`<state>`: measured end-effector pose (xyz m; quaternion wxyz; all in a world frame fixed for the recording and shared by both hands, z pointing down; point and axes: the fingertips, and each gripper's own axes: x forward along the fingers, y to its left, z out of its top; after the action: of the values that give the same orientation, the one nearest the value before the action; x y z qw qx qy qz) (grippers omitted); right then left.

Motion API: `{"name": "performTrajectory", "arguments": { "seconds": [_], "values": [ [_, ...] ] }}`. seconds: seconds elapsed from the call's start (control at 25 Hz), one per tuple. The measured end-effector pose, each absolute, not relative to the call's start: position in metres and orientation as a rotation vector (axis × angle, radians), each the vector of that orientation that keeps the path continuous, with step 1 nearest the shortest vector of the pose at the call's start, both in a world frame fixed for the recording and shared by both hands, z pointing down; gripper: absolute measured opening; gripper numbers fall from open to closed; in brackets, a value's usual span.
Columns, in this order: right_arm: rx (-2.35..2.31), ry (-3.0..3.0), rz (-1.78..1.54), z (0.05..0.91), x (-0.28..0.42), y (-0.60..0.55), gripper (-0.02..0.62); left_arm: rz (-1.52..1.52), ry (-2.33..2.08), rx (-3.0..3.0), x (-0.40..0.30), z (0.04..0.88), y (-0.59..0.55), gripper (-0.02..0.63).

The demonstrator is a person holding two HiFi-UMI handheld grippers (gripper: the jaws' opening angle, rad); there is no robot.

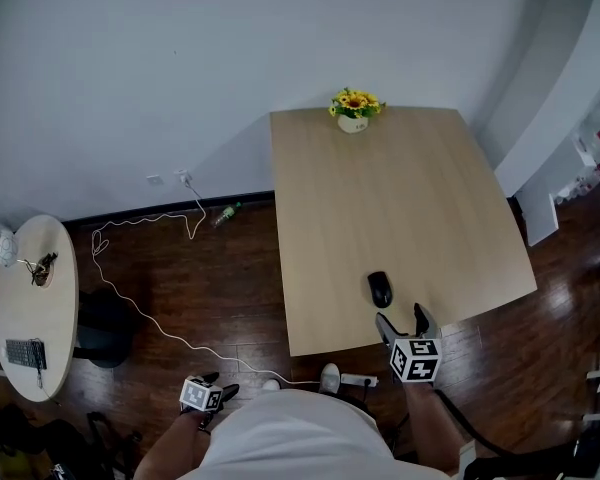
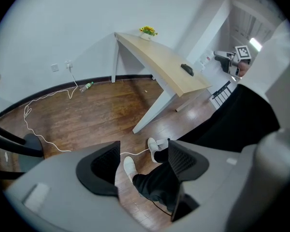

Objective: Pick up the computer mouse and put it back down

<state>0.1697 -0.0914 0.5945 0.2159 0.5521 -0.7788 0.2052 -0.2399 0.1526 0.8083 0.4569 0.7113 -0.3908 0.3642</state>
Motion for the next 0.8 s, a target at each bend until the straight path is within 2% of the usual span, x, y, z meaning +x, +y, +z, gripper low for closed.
{"name": "performTrajectory", "arguments": {
  "seconds": [0.32, 0.56, 0.8],
  "values": [
    [1.530, -2.285, 0.460, 0.499, 0.141, -0.023, 0.422, 0.981, -0.881, 1.791, -0.243, 0.828, 0.146, 0.295],
    [1.483, -2.306, 0.450, 0.492, 0.115, 0.001, 0.417, 0.938, -0.859, 1.833, -0.233, 0.822, 0.136, 0.295],
    [1.476, -2.301, 0.445, 0.495, 0.105, 0.008, 0.411, 0.964, -0.861, 1.801, -0.256, 0.833, 0.160, 0.295]
  ]
}}
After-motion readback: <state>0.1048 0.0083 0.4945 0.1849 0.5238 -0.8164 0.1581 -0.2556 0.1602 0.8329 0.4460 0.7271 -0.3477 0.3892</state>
